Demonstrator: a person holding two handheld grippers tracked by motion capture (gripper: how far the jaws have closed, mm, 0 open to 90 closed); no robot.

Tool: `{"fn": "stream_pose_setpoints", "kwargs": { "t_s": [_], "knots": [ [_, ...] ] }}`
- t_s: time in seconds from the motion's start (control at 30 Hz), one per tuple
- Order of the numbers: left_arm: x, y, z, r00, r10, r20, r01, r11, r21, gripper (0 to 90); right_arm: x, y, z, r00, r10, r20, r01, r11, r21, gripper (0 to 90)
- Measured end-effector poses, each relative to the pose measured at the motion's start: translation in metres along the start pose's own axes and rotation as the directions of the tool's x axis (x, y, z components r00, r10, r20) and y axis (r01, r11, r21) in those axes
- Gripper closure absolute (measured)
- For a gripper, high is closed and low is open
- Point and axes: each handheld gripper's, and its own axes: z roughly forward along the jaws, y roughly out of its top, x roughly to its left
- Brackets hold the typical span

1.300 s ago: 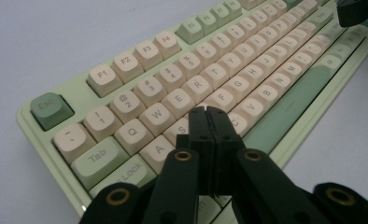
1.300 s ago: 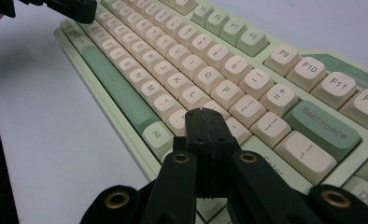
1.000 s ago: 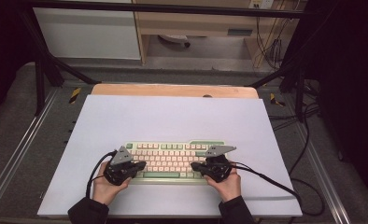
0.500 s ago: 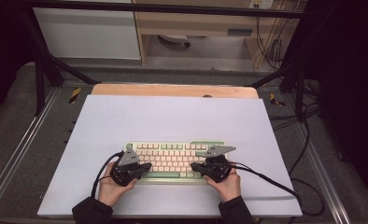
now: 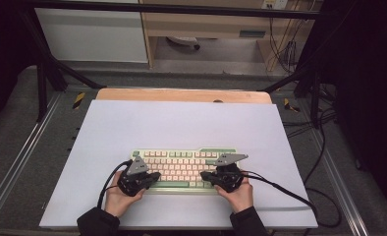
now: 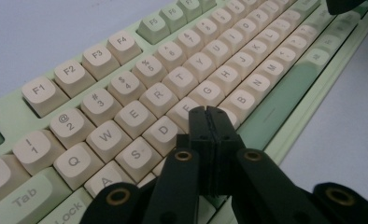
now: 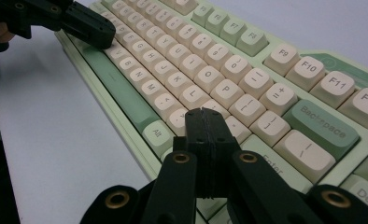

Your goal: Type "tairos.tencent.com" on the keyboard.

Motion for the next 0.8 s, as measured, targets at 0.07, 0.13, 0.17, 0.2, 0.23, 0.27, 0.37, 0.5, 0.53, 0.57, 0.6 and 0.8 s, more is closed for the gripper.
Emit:
{"fn": "stream_pose_setpoints", "kwargs": {
  "t_s": [0.07, 0.13, 0.17, 0.2, 0.23, 0.27, 0.37, 0.5, 0.53, 0.57, 0.6, 0.8],
  "knots": [
    [0.0, 0.0, 0.0, 1.0, 0.0, 0.001, 0.0, 1.0, -0.003, 89.4, 0.0, 0.0, 0.0, 1.0, 0.003, 0.0, -0.003, 1.0, 0.0, 90.0],
    [0.0, 0.0, 0.0, 1.0, 0.0, 0.001, 0.0, 1.0, -0.003, 89.3, 0.0, 0.0, 0.0, 1.0, -0.001, 0.001, 0.001, 1.0, -0.003, 90.0],
    [0.0, 0.0, -0.001, 1.0, 0.0, 0.001, 0.0, 1.0, -0.004, 89.3, 0.0, 0.0, -0.001, 1.0, -0.002, 0.001, 0.002, 1.0, -0.003, 90.0],
    [0.0, 0.0, -0.001, 1.0, 0.0, 0.001, 0.0, 1.0, -0.005, 89.3, 0.0, 0.0, -0.001, 1.0, -0.002, 0.001, 0.002, 1.0, -0.004, 90.0],
    [0.0, 0.0, -0.003, 1.0, 0.002, 0.001, -0.002, 0.9999, -0.011, 89.3, 0.0, 0.0, -0.001, 1.0, -0.001, 0.0, 0.001, 1.0, -0.005, 90.0],
    [0.0, 0.001, -0.004, 1.0, 0.001, 0.003, -0.001, 0.9999, -0.015, 89.3, 0.0, 0.0, -0.001, 1.0, -0.002, 0.0, 0.002, 1.0, -0.004, 90.0],
    [0.002, 0.001, -0.009, 1.0, -0.004, 0.0, 0.004, 0.9997, -0.025, 89.3, 0.0, 0.001, -0.002, 1.0, 0.0, -0.001, 0.0, 1.0, -0.006, 90.0],
    [0.007, -0.002, -0.015, 0.9998, -0.017, -0.007, 0.017, 0.9993, -0.032, 89.5, 0.001, 0.001, -0.002, 1.0, 0.001, -0.001, -0.001, 1.0, -0.008, 90.0],
    [0.008, -0.002, -0.017, 0.9997, -0.02, -0.01, 0.02, 0.9992, -0.035, 89.5, 0.001, 0.001, -0.002, 1.0, -0.002, -0.002, 0.002, 1.0, -0.009, 90.0],
    [0.009, -0.003, -0.018, 0.9997, -0.023, -0.013, 0.022, 0.999, -0.039, 89.5, 0.001, 0.001, -0.002, 1.0, 0.003, -0.004, -0.003, 1.0, -0.01, 90.0],
    [0.01, -0.003, -0.02, 0.9996, -0.026, -0.014, 0.025, 0.9989, -0.04, 89.5, 0.001, 0.001, -0.002, 1.0, 0.002, -0.004, -0.002, 1.0, -0.012, 90.0],
    [0.016, -0.006, -0.029, 0.9989, -0.039, -0.026, 0.038, 0.9978, -0.055, 89.4, 0.0, 0.002, -0.002, 1.0, 0.002, -0.005, -0.002, 1.0, -0.015, 90.0]
  ]
}}
